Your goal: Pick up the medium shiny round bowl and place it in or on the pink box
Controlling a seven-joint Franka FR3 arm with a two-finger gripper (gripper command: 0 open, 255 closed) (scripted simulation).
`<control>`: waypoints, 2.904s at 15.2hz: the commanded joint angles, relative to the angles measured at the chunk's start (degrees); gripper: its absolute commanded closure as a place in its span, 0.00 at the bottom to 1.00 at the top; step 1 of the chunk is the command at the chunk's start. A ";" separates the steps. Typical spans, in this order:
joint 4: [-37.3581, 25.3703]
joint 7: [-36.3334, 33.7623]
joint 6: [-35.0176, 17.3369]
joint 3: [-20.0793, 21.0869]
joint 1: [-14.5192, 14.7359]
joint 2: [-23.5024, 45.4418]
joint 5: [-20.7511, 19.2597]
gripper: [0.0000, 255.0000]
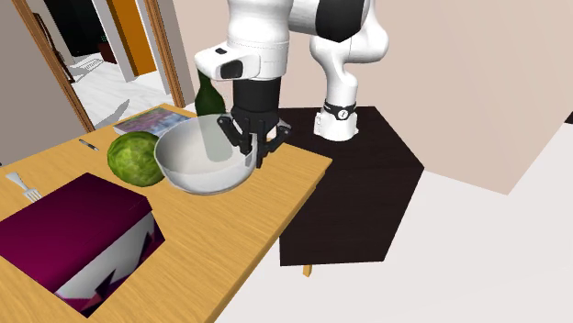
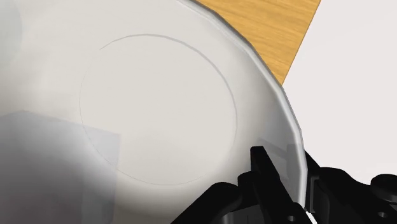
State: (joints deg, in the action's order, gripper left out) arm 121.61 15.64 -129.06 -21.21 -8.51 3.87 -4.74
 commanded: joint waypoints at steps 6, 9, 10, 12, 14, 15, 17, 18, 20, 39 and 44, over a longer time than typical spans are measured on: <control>-2.72 -0.22 5.14 0.02 0.17 -2.59 -0.84 1.00; -4.14 -0.26 7.39 0.08 0.24 -3.46 -1.07 1.00; -4.57 -0.27 8.03 0.09 0.25 -3.68 -1.13 1.00; -8.70 2.78 8.76 -0.97 -0.93 -0.28 0.58 1.00; -13.16 5.77 9.72 -1.83 -2.31 3.30 2.45 1.00; -15.53 7.23 10.30 -2.18 -3.09 5.15 3.43 1.00; -20.56 10.04 11.67 -2.73 -4.81 8.99 5.43 1.00; -23.24 11.37 12.46 -2.88 -5.81 10.97 6.43 1.00; -28.98 13.87 14.30 -3.10 -7.92 15.11 8.43 1.00; -73.51 21.69 28.15 -0.44 -24.45 45.85 17.62 1.00; -68.45 21.97 23.83 -0.48 -23.54 45.27 17.67 1.00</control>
State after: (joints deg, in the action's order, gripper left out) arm 51.97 37.56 -104.19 -21.67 -32.27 49.33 12.93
